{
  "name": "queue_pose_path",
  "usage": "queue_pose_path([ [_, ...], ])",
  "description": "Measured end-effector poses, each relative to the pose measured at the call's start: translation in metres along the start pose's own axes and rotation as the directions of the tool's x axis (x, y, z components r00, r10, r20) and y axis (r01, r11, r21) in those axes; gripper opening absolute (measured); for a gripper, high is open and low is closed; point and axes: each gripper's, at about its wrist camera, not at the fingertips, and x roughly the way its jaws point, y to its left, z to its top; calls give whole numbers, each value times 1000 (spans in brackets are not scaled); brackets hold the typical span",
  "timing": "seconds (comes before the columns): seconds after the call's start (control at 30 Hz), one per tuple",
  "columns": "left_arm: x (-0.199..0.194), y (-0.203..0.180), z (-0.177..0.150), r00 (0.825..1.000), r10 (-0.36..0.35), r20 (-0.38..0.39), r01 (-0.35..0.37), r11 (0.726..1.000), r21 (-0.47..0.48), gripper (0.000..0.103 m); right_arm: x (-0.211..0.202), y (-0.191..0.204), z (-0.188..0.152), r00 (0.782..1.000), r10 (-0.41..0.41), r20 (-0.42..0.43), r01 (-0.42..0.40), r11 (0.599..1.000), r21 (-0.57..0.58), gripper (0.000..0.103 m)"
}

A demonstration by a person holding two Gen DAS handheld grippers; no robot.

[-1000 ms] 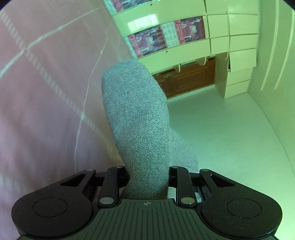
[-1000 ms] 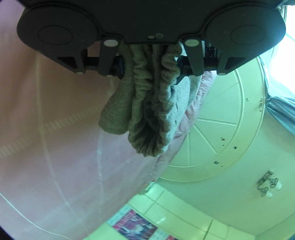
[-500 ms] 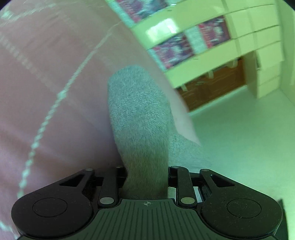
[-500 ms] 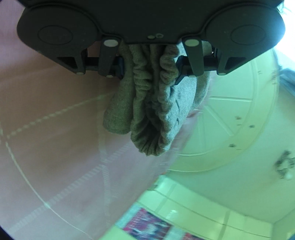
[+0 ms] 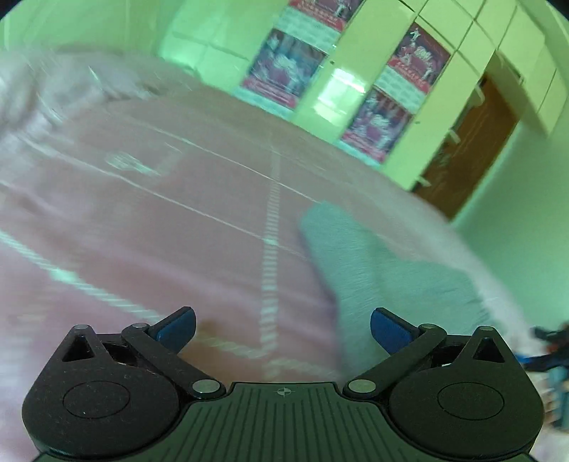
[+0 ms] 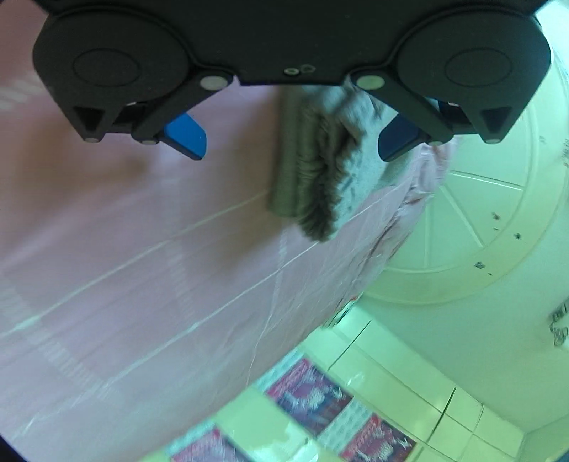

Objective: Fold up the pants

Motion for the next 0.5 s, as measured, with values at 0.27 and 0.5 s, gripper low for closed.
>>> queue_pose_path([
  [0.27, -116, 7, -48, 951, 305, 54, -308, 949, 64, 103, -86, 25, -76, 955, -291, 56, 296, 947, -124, 98],
  [0.5, -185, -64, -116, 955, 233, 182, -263, 952, 158, 103, -100, 110, -161, 939, -310, 149, 343, 877, -336, 97],
])
